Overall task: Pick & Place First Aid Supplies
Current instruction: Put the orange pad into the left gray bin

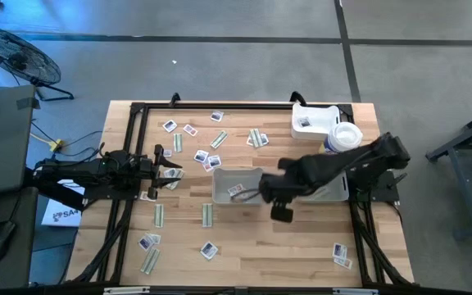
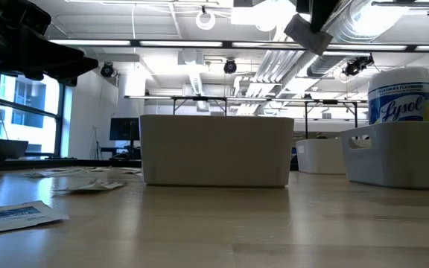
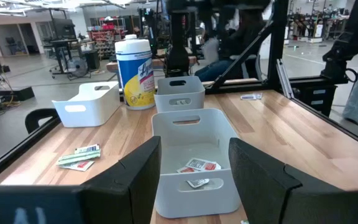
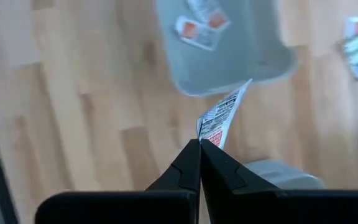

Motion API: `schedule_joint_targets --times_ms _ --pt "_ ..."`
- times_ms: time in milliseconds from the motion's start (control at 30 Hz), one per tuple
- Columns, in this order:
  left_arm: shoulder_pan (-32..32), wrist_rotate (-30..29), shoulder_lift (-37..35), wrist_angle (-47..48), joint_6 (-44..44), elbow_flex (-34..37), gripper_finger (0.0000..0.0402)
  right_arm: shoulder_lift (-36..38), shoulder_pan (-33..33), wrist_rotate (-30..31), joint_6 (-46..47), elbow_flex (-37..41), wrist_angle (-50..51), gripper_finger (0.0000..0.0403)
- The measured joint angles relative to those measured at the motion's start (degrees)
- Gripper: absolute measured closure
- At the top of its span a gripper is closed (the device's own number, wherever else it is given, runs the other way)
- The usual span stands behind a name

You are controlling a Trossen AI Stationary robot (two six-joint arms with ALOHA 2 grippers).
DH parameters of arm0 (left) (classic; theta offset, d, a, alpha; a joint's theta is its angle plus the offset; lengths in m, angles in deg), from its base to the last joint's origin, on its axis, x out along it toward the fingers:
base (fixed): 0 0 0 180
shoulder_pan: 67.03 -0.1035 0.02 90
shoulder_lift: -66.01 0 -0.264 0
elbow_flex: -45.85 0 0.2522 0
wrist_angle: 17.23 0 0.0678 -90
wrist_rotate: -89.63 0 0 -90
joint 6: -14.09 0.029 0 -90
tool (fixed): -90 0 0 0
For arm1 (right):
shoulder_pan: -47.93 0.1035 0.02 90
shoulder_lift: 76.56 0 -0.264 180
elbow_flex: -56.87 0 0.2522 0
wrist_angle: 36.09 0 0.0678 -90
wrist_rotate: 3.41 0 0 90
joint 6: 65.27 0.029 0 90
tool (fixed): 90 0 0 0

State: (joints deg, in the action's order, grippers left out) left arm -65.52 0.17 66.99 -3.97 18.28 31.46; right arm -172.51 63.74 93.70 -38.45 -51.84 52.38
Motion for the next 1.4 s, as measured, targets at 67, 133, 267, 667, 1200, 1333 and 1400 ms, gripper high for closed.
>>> schedule_joint_targets --times_ms 67,133,267,667,1200,1333,1400 --pt "0.0 0.0 0.0 0.0 0.0 0.0 0.0216 3.0 -1.9 0.9 -1.8 2.0 0.0 0.0403" --pt "0.0 0.0 0.0 0.0 0.0 0.0 0.0216 6.2 -4.2 2.5 -4.2 4.5 -1.0 0.0403" --pt "0.0 0.0 0.0 0.0 0.0 0.0 0.0216 12.0 -10.8 1.8 -9.3 10.8 -6.6 0.0403" --pt "0.0 -7.6 -0.1 -1.1 -13.9 -0.5 0.0216 12.2 -38.5 -18.6 -29.7 16.0 -19.7 0.0403" --pt "0.0 -7.6 0.0 -0.5 -13.5 -0.6 0.0216 12.9 -19.0 -12.1 -24.2 23.0 -39.0 0.0403" --pt "0.0 -7.6 0.0 -0.5 -13.5 -0.6 0.0216 8.0 -13.9 -10.6 -18.5 23.8 -49.8 0.0403" --pt "0.0 -7.6 0.0 -0.5 -13.5 -0.6 0.0216 5.3 -12.3 -9.3 -17.8 23.8 -54.4 0.0403"
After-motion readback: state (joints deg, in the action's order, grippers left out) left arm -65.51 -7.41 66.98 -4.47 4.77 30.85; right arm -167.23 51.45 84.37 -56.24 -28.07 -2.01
